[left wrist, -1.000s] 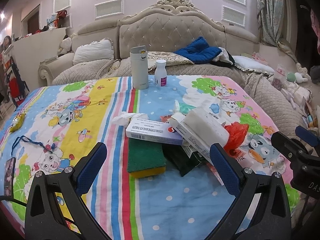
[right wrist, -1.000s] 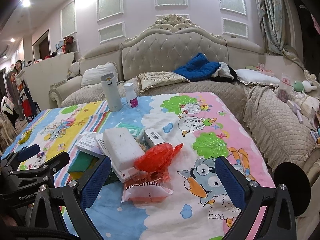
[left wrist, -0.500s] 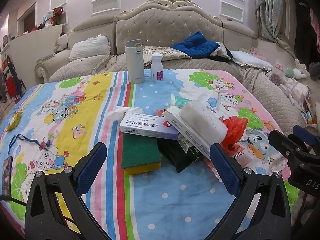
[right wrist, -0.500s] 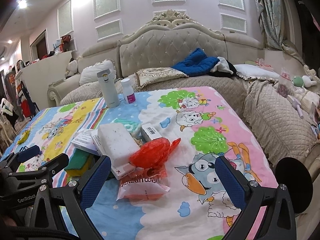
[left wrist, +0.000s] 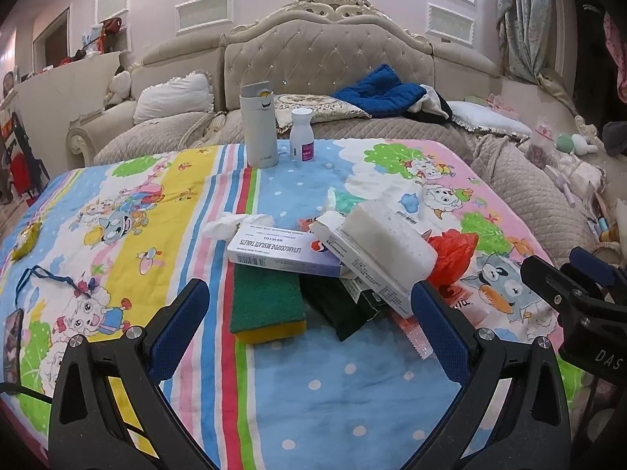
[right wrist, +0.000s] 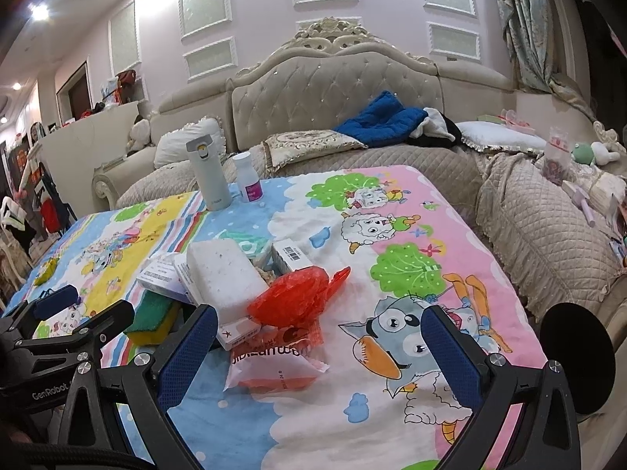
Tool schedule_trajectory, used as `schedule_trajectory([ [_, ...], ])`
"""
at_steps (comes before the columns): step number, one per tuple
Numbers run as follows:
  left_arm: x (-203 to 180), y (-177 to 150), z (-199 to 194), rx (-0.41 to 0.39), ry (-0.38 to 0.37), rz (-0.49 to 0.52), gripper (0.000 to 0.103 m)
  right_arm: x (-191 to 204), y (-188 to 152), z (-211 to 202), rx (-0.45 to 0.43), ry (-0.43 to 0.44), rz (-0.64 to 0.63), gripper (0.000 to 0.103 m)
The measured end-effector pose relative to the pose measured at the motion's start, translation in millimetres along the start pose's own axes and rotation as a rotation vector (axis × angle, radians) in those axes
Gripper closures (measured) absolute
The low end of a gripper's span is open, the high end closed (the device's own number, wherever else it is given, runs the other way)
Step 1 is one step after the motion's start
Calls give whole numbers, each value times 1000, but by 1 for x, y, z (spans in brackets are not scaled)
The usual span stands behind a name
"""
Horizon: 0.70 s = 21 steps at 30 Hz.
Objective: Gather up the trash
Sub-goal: 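Move both tools toward the pile of trash on the quilt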
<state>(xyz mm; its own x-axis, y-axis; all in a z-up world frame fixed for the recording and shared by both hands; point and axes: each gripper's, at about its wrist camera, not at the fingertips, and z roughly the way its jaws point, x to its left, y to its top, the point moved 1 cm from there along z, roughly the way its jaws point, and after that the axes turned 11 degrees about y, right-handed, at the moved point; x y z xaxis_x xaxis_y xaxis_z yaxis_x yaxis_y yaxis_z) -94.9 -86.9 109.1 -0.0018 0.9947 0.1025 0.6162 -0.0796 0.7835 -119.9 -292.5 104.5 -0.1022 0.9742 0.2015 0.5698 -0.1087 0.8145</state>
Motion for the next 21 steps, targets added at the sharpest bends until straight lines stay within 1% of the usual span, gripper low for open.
schedule_trajectory([
  [12,0,-2,4,23,2,-8,1,-6,-2,0,4,-1,15,0],
  [21,-1,-6,10,42,0,-3,1,-8,-4,2,26,8,20,0],
])
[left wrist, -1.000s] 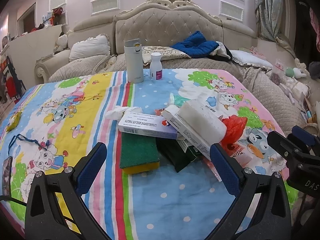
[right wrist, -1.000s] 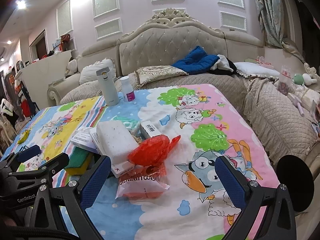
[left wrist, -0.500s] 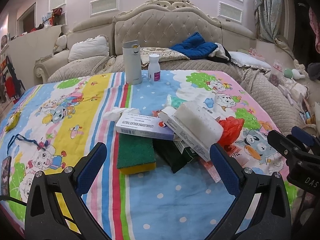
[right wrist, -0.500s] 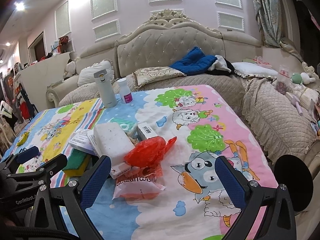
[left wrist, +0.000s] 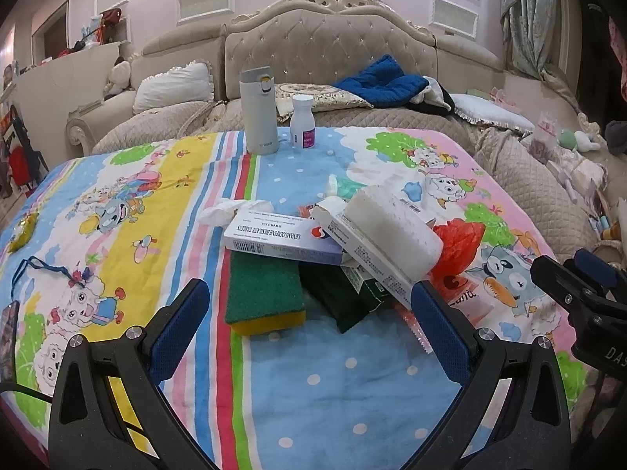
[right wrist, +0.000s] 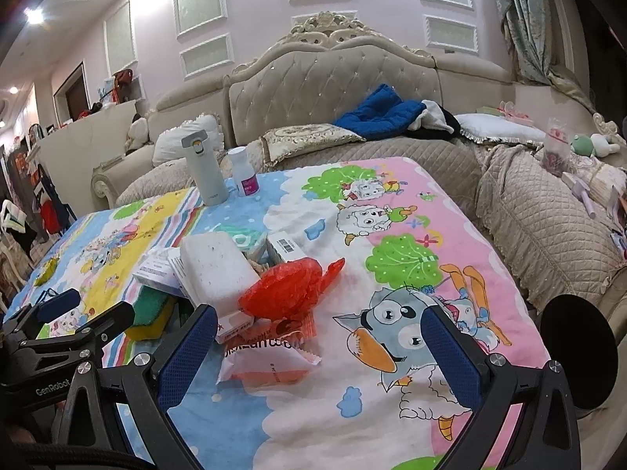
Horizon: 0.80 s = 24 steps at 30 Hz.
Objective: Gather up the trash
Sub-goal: 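Grasp the white sponge block with the left tool while the right tool grasps the red plastic bag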
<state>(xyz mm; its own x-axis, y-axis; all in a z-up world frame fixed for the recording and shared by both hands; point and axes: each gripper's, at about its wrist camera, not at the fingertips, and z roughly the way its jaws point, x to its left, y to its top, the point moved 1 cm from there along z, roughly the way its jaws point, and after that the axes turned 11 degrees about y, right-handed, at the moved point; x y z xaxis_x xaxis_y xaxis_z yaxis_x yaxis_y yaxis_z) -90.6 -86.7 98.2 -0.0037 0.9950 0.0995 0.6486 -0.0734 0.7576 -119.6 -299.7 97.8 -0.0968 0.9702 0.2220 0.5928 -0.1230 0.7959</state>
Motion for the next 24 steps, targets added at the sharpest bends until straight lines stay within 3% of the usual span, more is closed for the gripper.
schedule_trajectory([
  [16,15,-12,31,90,17,-7,1,-13,-13,20,76,31,38,0],
  [24,7,12,31,78,-1,-1,1,-18,-13,31,100,65,54,0],
])
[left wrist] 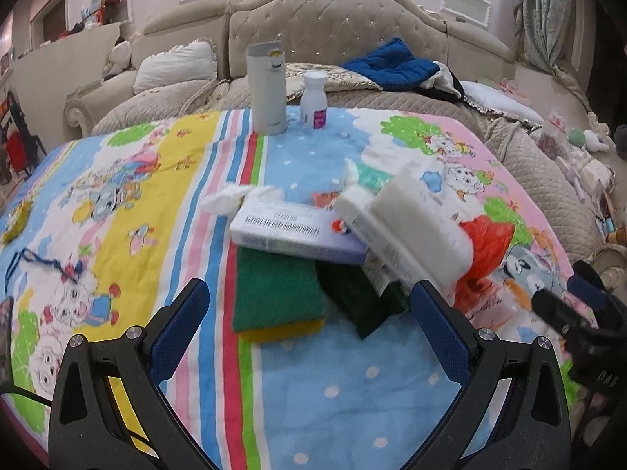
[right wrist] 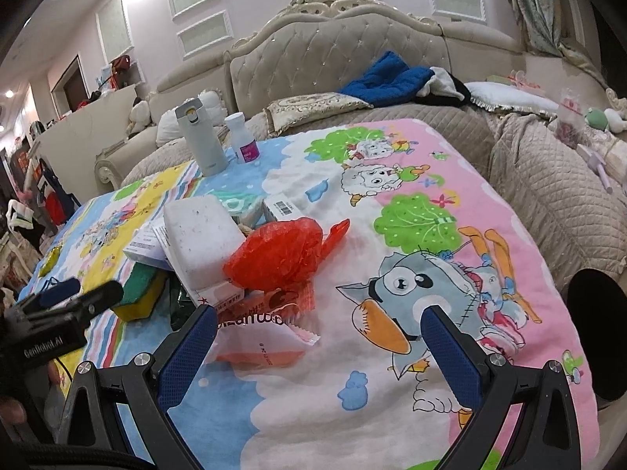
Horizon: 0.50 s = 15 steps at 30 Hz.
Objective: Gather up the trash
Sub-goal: 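Grasp the white sponge block with the left tool while the right tool grasps the red plastic bag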
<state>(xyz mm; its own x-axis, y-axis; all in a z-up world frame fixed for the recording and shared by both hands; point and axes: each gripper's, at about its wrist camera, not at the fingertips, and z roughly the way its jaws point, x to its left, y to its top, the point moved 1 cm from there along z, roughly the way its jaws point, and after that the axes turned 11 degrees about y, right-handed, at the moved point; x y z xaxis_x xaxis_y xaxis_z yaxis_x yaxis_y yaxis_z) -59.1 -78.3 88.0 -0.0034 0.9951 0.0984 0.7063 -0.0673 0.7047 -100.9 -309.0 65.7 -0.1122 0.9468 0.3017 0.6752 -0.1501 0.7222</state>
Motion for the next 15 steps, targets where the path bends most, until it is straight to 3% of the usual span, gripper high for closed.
schedule_trajectory([
  [8,-26,29,8,55,-78,3,1,-14,1,0,2,-7,28,0],
  [13,-58,38,23,70,-60,71,2,-23,-3,-2,8,-7,39,0],
  [14,-62,39,24,67,-64,77,4,-25,-3,-3,7,-8,41,0],
  [15,-67,40,27,67,-63,85,13,-27,-4,-4,5,-11,42,0],
])
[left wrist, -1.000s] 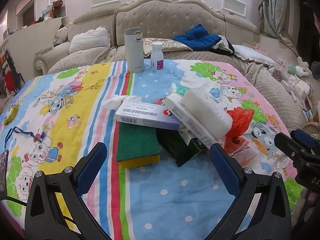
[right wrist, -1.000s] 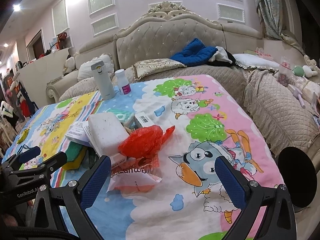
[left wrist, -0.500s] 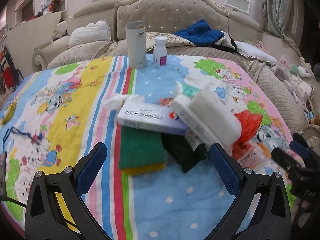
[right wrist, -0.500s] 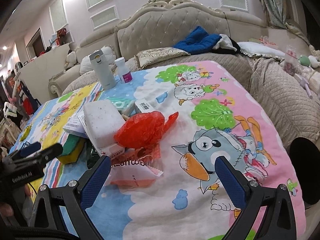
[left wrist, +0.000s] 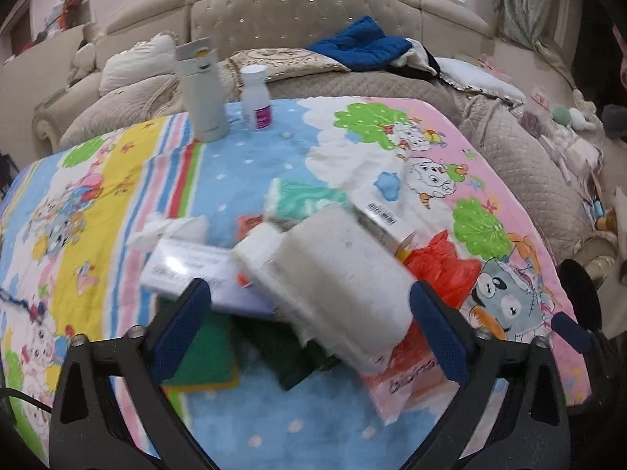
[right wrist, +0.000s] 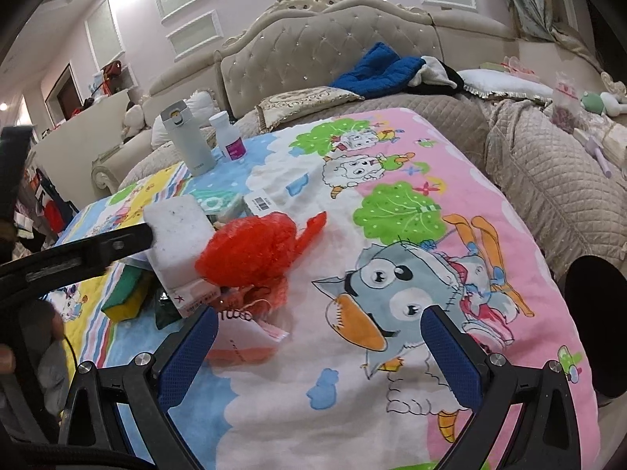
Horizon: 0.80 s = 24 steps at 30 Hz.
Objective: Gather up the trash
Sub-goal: 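Grasp the white sponge block with the left tool while the right tool grasps the red plastic bag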
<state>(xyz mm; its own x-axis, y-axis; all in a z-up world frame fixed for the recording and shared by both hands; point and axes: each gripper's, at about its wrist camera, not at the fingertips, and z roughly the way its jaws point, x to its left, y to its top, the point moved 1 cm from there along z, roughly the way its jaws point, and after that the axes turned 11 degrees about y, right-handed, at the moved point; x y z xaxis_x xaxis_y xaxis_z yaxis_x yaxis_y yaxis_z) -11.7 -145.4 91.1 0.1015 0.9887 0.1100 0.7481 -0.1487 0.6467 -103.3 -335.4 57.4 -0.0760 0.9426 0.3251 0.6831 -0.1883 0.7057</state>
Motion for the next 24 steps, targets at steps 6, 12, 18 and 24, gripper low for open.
schedule_trajectory([
  [6,-8,4,30,107,-73,0,49,-13,0,-3,-4,-1,27,0],
  [12,11,10,10,69,-135,-26,72,-11,4,2,13,51,37,0],
  [18,34,15,-7,46,-157,-52,72,8,20,24,42,148,27,12],
  [24,47,10,-11,47,-147,-62,72,18,41,71,111,227,45,20],
])
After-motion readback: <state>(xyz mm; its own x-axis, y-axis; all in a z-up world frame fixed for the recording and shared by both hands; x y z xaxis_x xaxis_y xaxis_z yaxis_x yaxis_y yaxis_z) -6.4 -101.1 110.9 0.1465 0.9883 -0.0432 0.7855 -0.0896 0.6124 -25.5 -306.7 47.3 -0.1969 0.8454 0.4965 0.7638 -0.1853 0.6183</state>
